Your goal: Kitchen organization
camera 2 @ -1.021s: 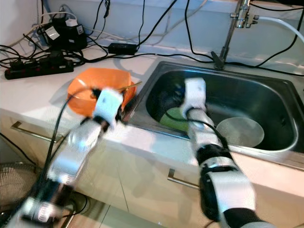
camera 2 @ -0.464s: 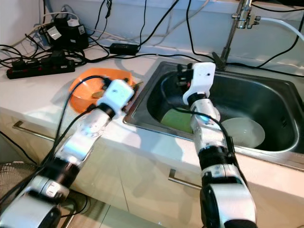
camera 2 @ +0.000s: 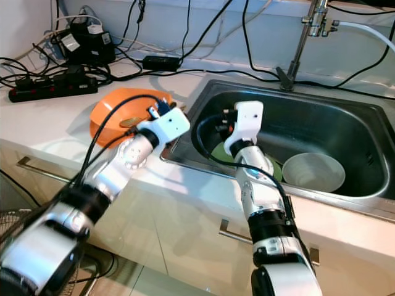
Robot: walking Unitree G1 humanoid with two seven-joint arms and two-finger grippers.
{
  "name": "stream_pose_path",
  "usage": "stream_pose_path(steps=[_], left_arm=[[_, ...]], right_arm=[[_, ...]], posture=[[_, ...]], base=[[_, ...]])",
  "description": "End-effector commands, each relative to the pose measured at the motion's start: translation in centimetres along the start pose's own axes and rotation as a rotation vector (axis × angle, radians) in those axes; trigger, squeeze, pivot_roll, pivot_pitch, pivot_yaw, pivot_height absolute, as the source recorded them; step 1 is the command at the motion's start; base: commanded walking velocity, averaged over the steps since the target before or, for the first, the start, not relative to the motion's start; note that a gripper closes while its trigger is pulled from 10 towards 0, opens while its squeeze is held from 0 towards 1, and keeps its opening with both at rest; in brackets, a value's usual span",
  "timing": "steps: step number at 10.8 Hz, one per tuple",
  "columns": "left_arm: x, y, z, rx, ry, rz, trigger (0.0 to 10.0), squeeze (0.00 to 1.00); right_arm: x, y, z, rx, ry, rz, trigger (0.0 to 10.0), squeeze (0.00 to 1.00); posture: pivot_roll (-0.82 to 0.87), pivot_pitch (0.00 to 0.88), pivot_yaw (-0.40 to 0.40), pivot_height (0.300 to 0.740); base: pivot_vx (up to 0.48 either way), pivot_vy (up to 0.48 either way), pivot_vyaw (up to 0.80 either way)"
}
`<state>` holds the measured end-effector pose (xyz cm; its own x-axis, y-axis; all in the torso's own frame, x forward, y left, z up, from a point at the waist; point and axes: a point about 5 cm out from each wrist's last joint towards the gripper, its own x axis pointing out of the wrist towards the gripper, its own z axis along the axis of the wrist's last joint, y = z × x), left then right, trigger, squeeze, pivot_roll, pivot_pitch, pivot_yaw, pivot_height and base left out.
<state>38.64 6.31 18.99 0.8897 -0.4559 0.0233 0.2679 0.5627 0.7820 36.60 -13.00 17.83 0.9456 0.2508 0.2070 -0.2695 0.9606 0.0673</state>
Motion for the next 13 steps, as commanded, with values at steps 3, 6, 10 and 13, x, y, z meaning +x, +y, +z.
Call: stream_pose_path(steps=[3,6,10,13], left_arm=[[1.0,0.3,0.5,0.131,0.02,0.006,10.0,0.0],[1.6,0.3,0.6,0.133,0.043,0.015,10.0,0.0],[2.1,0.4,1.1,0.149,0.06,0.037,10.0,0.0],[2.4,1.3,1.4,0.147,0.069,0.084,0.0,0.0]], right_arm=[[-0.6,0.5,-0.3,0.024,0.022,0.012,10.0,0.0],[-1.3,0.7,-0.2,0.029,0.033,0.007,10.0,0.0],[-2.9,0.6,-0.3,0.035,0.055,-0.016,10.0,0.0],[-3.2,0.8,-0.4,0.044,0.07,-0.021,10.0,0.0]], posture=[[0.14,0.004,0.053,0.74],[0.12,0.023,0.062,0.74],[0.09,0.067,0.067,0.74],[0.09,0.076,0.072,0.74]], base=[[0.0,0.0,0.0],[0.0,0.0,0.0],[0.0,0.0,0.0],[0.0,0.0,0.0]])
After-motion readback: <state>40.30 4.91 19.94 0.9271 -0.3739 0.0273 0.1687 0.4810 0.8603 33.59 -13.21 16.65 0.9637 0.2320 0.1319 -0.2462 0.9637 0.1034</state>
